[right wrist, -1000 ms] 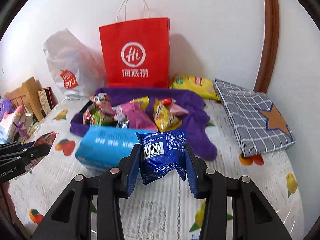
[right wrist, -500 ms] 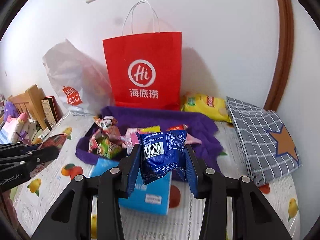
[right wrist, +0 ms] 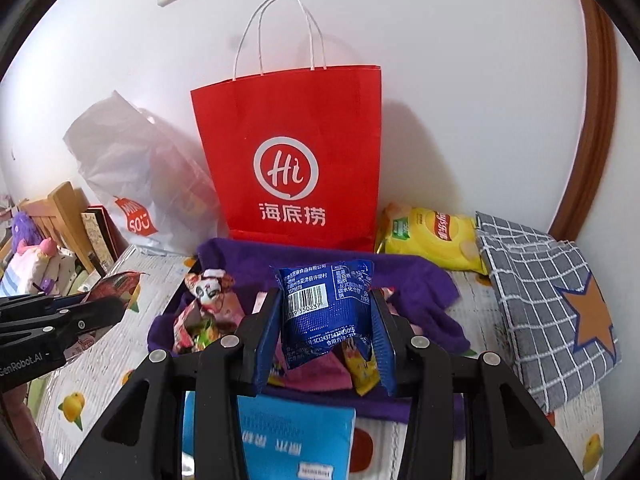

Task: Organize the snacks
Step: 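Carry the stick packet with the left tool while right tool carries the blue packet over the towel, then lower both packets into the towel pile and open both tools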

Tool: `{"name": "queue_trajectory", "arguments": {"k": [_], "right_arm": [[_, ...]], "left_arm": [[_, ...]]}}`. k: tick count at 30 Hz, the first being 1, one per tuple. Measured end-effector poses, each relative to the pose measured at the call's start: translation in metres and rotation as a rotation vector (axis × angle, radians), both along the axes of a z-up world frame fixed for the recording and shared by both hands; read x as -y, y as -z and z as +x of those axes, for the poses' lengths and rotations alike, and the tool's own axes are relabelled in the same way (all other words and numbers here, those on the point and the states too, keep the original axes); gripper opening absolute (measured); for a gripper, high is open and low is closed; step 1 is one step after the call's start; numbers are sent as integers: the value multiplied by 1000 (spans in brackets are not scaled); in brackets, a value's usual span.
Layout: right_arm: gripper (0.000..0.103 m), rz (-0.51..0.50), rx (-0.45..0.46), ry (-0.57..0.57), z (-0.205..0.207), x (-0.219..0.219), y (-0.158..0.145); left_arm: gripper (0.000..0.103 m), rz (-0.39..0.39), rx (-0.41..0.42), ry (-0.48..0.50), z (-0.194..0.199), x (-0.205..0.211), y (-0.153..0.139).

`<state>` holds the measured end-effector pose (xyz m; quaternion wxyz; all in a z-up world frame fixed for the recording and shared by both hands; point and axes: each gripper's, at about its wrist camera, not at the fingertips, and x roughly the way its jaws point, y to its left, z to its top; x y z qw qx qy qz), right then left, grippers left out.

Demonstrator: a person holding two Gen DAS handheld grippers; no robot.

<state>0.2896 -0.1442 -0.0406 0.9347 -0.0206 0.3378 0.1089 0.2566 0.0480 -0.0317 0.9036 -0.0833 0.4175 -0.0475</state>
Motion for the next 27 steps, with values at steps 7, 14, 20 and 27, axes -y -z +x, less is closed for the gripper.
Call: {"name": "queue_trajectory", "arguments": {"k": [7,14,20,27], "right_arm": [[42,-30,-16,1,26,-4,2],[42,-1,-16,23,53,2,-1],[42,-36,-64,26,77,3,24],[42,-37,-114,48,93,15,45]], "left_arm": [[18,-35,-29,-15,36,-7,9],[18,-35,-41,-6,72,1,12],[18,-13,-65,-3,97,6,29],[18,-16,-103,-21,106,-9,44]]}}
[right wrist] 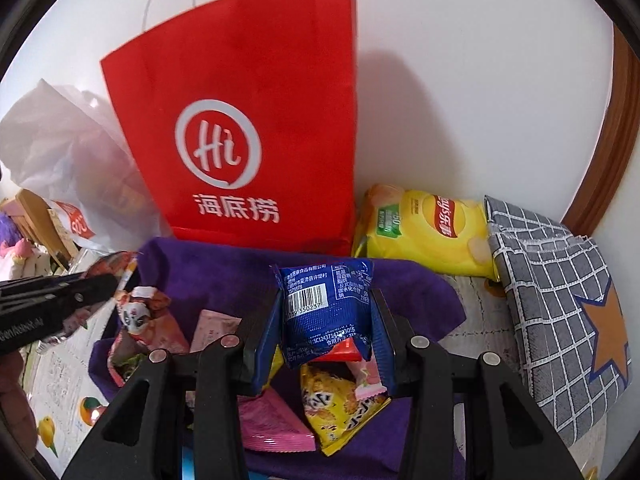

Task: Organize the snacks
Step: 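Lower both packets into the towel pile and open both tools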

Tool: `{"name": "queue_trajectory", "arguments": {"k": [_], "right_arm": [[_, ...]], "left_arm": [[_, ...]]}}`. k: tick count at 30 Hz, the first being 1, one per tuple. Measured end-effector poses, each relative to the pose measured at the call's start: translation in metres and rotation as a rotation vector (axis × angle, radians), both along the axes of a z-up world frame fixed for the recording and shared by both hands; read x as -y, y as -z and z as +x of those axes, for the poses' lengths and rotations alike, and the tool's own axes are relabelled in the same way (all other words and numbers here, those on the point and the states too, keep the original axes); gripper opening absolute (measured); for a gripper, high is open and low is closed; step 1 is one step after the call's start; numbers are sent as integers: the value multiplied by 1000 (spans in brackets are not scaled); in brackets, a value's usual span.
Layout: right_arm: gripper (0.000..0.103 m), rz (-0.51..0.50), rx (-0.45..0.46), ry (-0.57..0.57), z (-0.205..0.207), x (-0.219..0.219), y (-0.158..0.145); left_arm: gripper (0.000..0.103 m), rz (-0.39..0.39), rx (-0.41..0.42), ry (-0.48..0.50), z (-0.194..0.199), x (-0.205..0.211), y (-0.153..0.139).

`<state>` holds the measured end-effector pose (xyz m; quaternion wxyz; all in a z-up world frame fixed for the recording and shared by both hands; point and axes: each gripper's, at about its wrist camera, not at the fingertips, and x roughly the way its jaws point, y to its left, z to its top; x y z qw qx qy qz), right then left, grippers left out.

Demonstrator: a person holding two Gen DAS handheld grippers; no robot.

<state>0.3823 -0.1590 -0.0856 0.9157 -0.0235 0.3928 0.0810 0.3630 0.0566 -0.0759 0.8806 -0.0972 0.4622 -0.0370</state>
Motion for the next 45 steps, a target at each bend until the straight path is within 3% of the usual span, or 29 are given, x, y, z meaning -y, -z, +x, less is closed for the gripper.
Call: {"name": "queue_trajectory", "arguments": {"k": [13,32,45], "right_arm": [[42,1,-46,39,17,21,18],[42,-11,-108,5,28,12,43],[44,-47,-138,-21,31,2,55]], "left_arm": [[18,-23,-37,-37,11,-18,14],[18,-27,-101,66,23,11,41],[19,0,-164,84,29,25,59]]}}
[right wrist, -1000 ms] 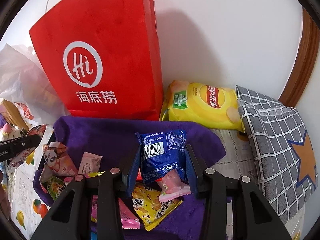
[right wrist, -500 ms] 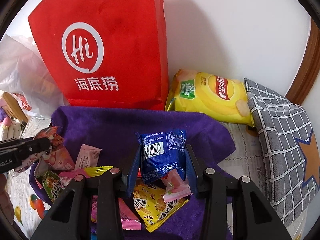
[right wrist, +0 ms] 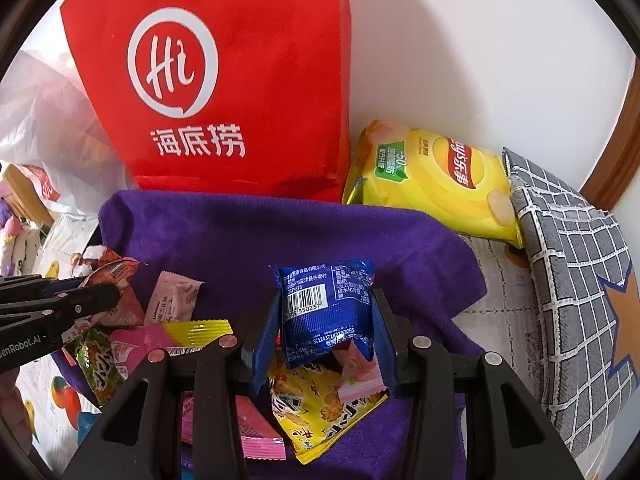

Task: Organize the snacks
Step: 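Lower both packets into the towel pile and open both tools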

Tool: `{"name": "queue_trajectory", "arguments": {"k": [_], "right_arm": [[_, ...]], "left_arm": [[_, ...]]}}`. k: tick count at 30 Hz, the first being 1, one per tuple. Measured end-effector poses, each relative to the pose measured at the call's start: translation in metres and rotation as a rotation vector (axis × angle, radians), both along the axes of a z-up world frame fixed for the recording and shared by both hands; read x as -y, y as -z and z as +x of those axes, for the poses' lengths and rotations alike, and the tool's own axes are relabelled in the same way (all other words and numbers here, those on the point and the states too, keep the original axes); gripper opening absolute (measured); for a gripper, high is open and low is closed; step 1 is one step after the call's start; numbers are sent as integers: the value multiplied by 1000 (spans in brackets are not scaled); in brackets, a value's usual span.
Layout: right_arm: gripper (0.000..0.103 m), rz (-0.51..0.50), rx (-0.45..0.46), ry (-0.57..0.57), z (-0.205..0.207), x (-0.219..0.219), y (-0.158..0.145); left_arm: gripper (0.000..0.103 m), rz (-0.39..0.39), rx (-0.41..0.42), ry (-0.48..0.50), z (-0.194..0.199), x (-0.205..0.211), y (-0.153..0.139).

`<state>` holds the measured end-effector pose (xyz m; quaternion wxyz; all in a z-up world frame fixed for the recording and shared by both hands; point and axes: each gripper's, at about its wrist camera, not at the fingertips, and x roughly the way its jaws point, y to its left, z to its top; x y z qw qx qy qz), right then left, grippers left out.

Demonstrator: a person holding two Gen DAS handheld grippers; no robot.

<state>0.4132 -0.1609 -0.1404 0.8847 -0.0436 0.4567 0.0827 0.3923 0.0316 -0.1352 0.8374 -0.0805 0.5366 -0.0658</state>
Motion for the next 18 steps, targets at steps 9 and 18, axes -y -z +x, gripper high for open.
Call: {"name": "queue_trajectory", "arguments": {"k": [9,18], "right_arm": [[46,-34,-11,-21,0,-8,5],[48,-41,-22,-28,2,-8,7]], "left_arm": [[19,9,-18,9,5,10,6],[19,17,-39,16,8,11,12]]}}
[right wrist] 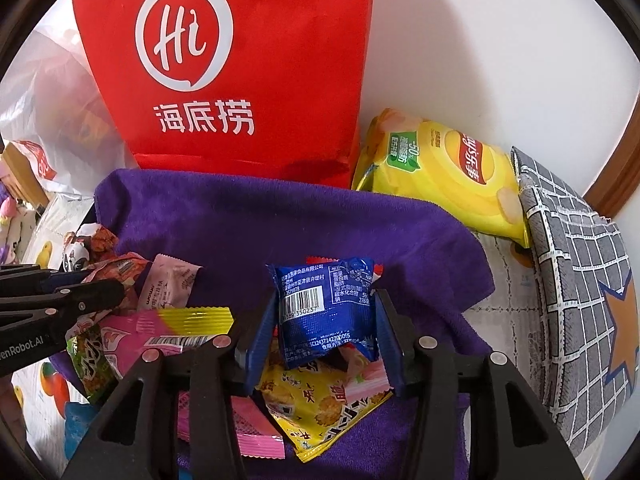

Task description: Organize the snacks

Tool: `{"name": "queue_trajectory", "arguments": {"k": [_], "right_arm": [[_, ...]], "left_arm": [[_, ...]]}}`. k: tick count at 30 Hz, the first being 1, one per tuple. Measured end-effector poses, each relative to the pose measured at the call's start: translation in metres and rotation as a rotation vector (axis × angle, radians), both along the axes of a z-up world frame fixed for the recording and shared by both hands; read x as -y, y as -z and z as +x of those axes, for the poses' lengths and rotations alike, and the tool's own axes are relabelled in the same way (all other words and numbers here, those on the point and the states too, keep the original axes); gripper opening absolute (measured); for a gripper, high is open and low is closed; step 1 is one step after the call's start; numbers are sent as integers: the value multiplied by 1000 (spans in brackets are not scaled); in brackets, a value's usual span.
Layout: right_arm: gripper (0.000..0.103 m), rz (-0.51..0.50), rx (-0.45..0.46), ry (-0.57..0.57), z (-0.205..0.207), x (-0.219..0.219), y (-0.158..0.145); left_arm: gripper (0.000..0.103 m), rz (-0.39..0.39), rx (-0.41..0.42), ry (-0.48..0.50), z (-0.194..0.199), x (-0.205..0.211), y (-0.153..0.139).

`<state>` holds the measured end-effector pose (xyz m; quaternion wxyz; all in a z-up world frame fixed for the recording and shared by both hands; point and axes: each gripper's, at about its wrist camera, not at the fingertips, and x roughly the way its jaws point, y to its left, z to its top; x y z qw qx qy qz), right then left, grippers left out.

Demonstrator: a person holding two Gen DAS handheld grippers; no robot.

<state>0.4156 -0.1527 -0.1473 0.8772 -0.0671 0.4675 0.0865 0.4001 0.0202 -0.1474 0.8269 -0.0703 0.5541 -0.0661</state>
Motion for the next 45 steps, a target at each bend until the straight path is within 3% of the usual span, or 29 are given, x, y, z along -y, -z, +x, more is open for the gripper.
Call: {"name": "queue_trajectory", "arguments": {"k": [24,38,45], "right_arm": [[52,9,-28,-14,3,1,5],[56,33,-38,0,-4,-2,-6],[66,53,10,16,-16,-8,-25]], "left_arm": [[22,24,-21,16,3,6,1],[50,39,18,27,-9,8,-17],[63,59,54,13,-19,1,-38]]}}
